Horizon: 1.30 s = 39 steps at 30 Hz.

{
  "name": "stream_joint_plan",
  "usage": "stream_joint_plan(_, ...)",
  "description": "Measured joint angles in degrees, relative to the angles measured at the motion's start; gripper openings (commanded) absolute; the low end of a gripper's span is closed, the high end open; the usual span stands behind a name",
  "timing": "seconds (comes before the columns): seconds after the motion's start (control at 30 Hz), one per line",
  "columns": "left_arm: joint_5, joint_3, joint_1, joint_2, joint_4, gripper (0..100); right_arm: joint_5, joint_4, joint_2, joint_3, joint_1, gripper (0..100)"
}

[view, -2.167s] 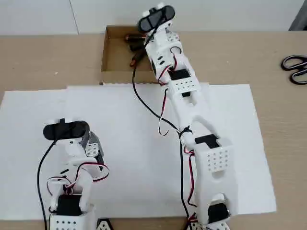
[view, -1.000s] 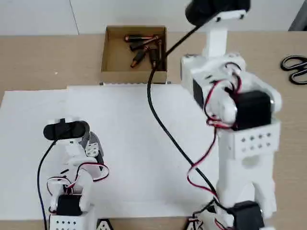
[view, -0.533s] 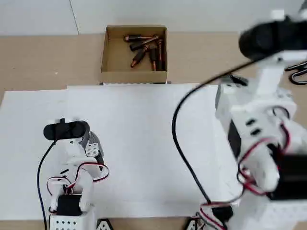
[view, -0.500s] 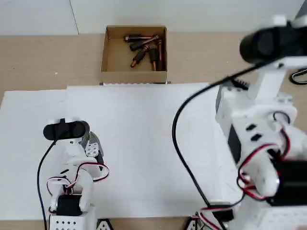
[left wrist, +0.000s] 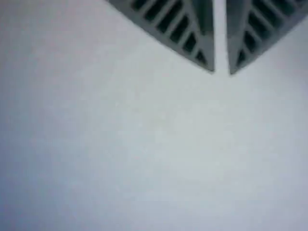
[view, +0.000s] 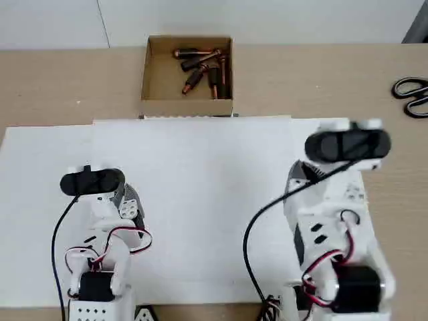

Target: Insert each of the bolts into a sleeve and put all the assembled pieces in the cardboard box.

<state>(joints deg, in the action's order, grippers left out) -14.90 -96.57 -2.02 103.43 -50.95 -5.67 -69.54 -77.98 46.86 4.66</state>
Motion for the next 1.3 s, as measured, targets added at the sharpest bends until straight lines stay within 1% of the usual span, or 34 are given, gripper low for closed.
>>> stream_joint_plan(0.13, 0.0, 0.0, 0.0, 0.0, 0.0, 1, 0.0, 4.7, -10.4, 15.6, 0.0, 0.4)
stream_joint_plan(0.23, 0.0, 0.0, 0.0, 0.0, 0.0, 1, 0.3, 5.5, -17.4, 25.6, 0.0, 0.4)
stream_joint_plan(0.33, 0.0, 0.0, 0.0, 0.0, 0.0, 1, 2.6, 5.8, -24.3, 34.3, 0.0, 0.4)
stream_joint_plan(0.47, 0.0, 0.0, 0.0, 0.0, 0.0, 1, 4.3, 8.8, -25.0, 42.0, -0.2, 0.4)
stream_joint_plan(0.63, 0.0, 0.0, 0.0, 0.0, 0.0, 1, 4.6, 15.9, -25.0, 48.4, 0.0, 0.4)
stream_joint_plan(0.8, 0.0, 0.0, 0.0, 0.0, 0.0, 1, 4.7, 18.5, -25.0, 48.8, -0.1, 0.4)
stream_joint_plan(1.3, 0.0, 0.0, 0.0, 0.0, 0.0, 1, 4.7, 17.7, -24.9, 48.8, 0.0, 0.4)
